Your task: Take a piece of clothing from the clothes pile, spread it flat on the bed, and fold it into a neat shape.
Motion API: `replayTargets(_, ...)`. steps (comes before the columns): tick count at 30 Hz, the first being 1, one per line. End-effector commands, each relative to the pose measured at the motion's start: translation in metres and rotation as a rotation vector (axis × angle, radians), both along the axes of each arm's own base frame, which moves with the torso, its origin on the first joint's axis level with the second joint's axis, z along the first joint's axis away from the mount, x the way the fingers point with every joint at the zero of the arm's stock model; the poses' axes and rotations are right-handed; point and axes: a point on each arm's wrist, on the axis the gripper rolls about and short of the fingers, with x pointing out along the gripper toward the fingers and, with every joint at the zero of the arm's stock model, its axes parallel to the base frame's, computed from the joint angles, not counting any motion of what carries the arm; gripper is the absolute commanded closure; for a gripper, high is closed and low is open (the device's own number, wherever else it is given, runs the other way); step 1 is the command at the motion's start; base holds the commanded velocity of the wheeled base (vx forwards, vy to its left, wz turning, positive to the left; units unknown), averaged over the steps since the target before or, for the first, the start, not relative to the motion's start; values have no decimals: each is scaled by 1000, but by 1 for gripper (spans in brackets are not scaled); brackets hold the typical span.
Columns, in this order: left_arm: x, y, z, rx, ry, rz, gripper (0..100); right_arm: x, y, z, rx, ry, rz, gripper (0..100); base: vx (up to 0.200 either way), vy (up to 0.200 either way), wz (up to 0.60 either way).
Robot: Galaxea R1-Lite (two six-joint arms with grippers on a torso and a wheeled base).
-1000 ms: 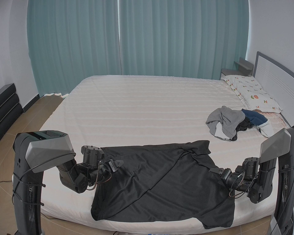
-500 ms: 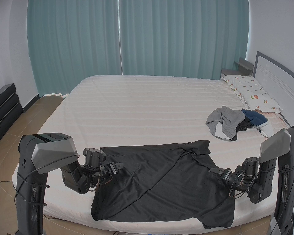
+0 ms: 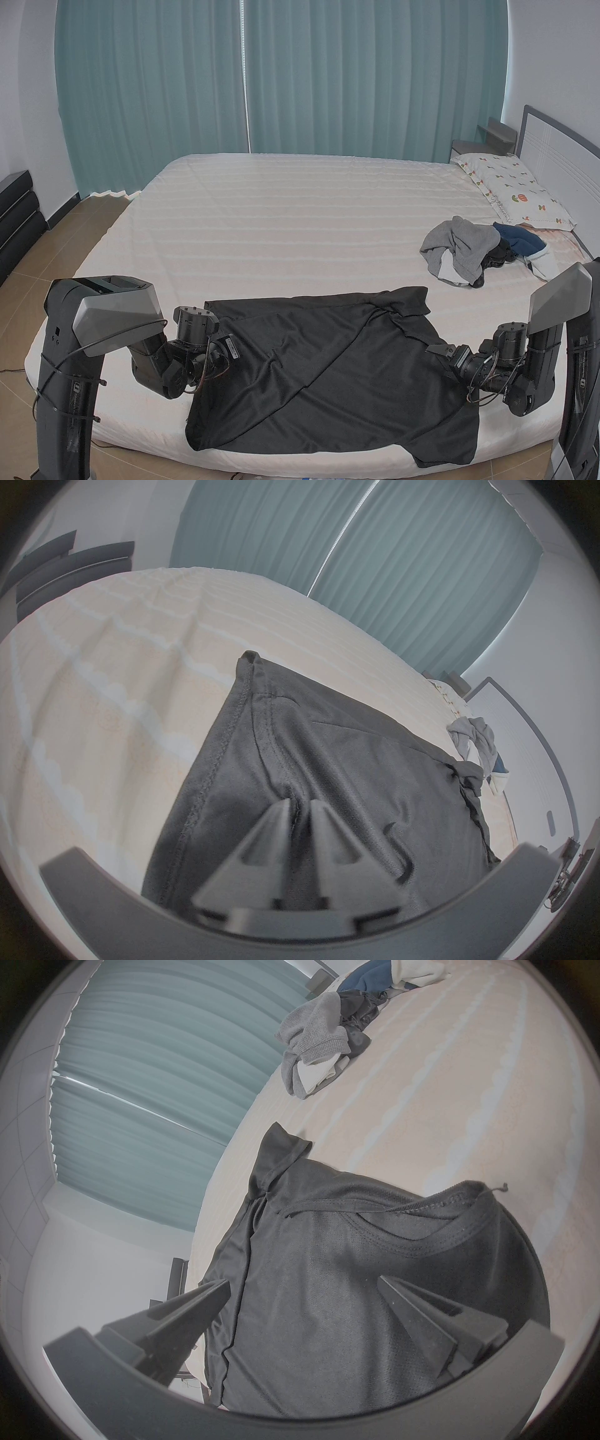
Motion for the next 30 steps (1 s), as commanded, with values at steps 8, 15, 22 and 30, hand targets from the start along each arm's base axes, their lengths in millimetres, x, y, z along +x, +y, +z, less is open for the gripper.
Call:
replayTargets(8,1,7,4,35,-17,56,100,1,0,1,1,-15,1,0,0,0,0)
replayTargets(15,5,27,29,30,-63,113,100,1,0,1,1,-15,1,0,0,0,0)
replayTargets(22,1,43,26,110,-52,95,100,1,0,1,1,-15,1,0,0,0,0)
replayTargets(30,6,44,27,98,-70,102,100,1,0,1,1,-15,1,0,0,0,0)
